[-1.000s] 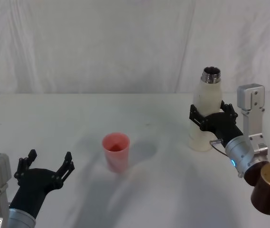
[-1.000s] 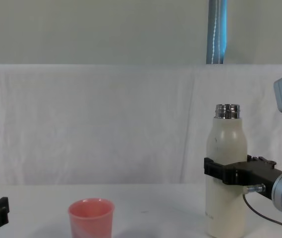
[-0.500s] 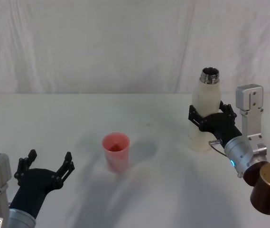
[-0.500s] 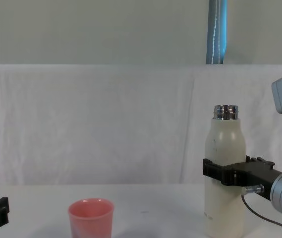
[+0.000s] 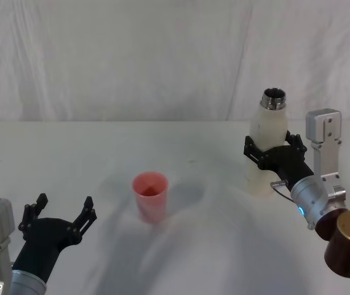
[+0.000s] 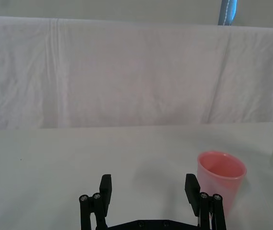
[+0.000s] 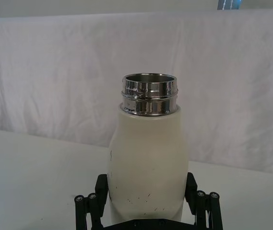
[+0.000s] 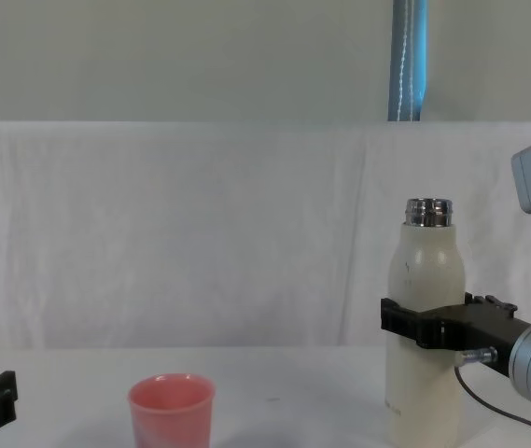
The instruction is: Grasp the thermos with one hand and pour water into the cup lid.
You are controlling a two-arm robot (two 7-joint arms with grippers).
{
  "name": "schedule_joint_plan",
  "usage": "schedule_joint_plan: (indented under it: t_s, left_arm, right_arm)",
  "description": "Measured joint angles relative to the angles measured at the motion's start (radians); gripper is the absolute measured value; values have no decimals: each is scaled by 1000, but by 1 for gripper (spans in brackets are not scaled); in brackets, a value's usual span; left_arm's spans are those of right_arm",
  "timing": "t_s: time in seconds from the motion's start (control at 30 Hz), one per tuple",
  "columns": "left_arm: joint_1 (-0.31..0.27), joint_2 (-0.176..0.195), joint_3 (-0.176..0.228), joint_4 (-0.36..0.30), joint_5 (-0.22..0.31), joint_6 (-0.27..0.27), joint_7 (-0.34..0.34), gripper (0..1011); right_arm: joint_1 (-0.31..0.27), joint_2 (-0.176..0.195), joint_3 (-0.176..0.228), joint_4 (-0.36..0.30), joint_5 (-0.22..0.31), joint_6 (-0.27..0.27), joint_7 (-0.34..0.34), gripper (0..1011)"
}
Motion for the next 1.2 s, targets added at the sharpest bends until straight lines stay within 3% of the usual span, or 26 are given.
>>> schedule_joint_plan:
  t_s: [1.2]
  left_arm:
    - [0,0,0,0,0,0,0,1001]
  right_arm:
    - [-22,2,11,-18,15,13,6,1001]
